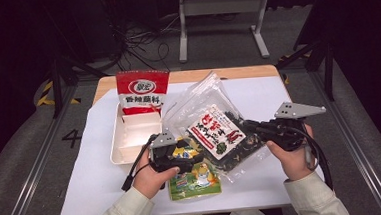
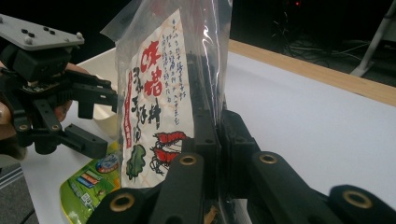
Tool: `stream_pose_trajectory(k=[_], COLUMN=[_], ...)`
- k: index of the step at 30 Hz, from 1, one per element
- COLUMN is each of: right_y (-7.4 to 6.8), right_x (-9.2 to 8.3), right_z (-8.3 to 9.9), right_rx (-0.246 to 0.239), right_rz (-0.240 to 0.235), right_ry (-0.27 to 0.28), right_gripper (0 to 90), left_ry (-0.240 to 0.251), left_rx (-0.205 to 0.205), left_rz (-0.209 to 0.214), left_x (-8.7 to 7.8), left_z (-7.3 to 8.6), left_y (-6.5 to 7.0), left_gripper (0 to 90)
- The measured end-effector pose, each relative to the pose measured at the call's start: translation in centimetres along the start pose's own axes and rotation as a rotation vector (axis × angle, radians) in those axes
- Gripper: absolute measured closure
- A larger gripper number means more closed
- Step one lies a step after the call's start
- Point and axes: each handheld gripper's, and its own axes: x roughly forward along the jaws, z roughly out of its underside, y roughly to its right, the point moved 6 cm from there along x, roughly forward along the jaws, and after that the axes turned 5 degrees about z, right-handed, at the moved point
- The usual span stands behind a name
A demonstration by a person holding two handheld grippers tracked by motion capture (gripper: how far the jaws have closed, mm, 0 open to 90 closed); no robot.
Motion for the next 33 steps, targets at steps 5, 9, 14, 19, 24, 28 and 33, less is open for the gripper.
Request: stream_pose_trajectory(k=[5, 9, 14, 19, 24, 28, 33], right_y=[-0.1, -0.4, -0.9, -0.9, -0.9, -0.9, -0.7], right_x=[0.0, 0.3, 0.6, 0.8, 1.0, 1.2, 1.1], right_z=[-0.1, 0.0, 0.2, 0.4, 0.7, 0.9, 1.2], right_rx=[0.013, 0.011, 0.014, 0.014, 0.017, 0.012, 0.012], right_rz=[-0.009, -0.019, -0.038, -0.050, -0.057, -0.054, -0.061], right_ry=[0.012, 0.010, 0.011, -0.001, -0.020, -0.035, -0.048], right_gripper=[85.8, 85.8, 85.7, 85.4, 85.4, 85.4, 84.6], left_ry=[-0.003, 0.014, 0.050, 0.089, 0.116, 0.134, 0.146], left_rx=[-0.012, -0.013, -0.035, -0.034, -0.035, -0.035, -0.001], left_rz=[0.027, 0.027, 0.024, 0.026, 0.032, 0.047, 0.087], left_x=[0.3, 0.3, -0.4, -1.1, -1.6, -2.0, -2.7], left_z=[0.1, -0.2, -0.6, -1.0, -1.3, -1.6, -1.9], left_y=[0.1, 0.3, -0.2, -0.3, -0.2, -0.1, 0.3], left_gripper=[27.6, 30.6, 38.2, 50.7, 57.7, 62.1, 71.1])
